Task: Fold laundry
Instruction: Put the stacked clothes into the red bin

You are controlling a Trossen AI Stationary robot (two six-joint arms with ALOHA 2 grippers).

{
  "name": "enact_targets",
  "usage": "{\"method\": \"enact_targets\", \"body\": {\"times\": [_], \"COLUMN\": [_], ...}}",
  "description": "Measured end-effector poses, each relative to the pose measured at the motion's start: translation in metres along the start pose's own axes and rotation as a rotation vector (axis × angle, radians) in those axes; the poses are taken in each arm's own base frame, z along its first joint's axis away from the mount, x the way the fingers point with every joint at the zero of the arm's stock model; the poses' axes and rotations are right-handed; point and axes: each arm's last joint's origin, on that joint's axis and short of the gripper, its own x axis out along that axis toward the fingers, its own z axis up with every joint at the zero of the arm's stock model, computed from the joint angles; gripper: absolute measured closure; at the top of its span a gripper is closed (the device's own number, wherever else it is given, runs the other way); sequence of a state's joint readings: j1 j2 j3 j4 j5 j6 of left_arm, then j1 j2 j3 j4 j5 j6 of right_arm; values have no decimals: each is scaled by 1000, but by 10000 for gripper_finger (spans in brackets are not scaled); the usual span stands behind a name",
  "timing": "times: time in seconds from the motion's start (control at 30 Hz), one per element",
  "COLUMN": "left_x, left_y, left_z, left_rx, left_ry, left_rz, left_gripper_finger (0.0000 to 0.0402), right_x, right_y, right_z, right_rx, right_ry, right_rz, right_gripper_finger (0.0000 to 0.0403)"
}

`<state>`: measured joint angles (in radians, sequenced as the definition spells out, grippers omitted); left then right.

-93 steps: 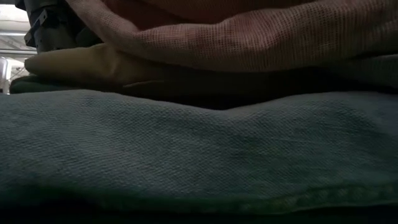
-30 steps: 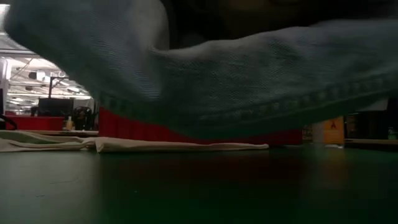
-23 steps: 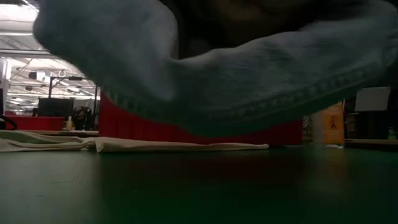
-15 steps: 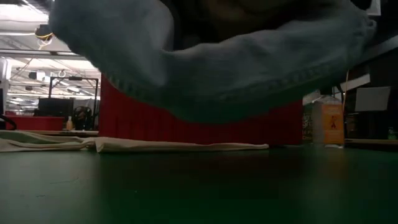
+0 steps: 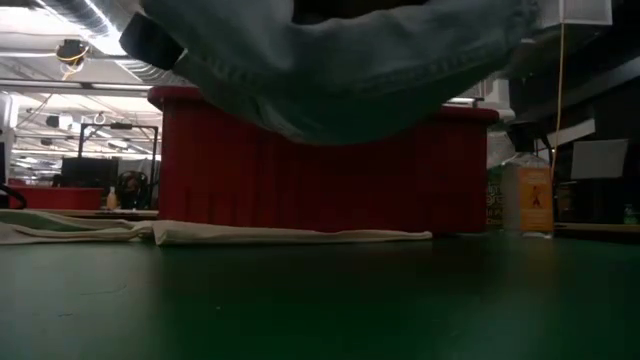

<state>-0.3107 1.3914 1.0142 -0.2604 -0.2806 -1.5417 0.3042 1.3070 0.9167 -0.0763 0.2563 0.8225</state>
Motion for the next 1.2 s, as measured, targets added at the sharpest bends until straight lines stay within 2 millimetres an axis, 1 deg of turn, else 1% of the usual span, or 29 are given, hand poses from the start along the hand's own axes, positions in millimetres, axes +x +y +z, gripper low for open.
{"method": "enact_targets", "body": {"times": [0.17,0.37,0.57,0.67,0.9,1.03,1.2], "left_x": [-5,-3,-4,-8,-23,-32,-41], "left_y": [-1,-1,-2,-3,-16,-24,-34], "left_z": [12,25,37,42,53,58,63], "left_rx": [-21,-40,-69,-80,-74,-44,-48], "left_ry": [-42,-83,-106,-115,-146,-171,-191], "left_rz": [-3,1,-16,-30,-36,-18,-28], "left_gripper_finger": [401,401,401,401,401,401,401], "right_x": [-2,-6,-10,-12,-16,-20,-27], "right_y": [0,-1,-6,-6,-7,-1,7], "right_z": [17,40,58,66,85,92,102], "right_rx": [-32,-63,-59,-53,-44,-52,-65], "right_ry": [-2,-12,-8,-14,-40,-66,-92], "right_rz": [-30,-77,-101,-102,-82,-69,-59], "right_gripper_finger": [366,366,366,366,366,366,366]}}
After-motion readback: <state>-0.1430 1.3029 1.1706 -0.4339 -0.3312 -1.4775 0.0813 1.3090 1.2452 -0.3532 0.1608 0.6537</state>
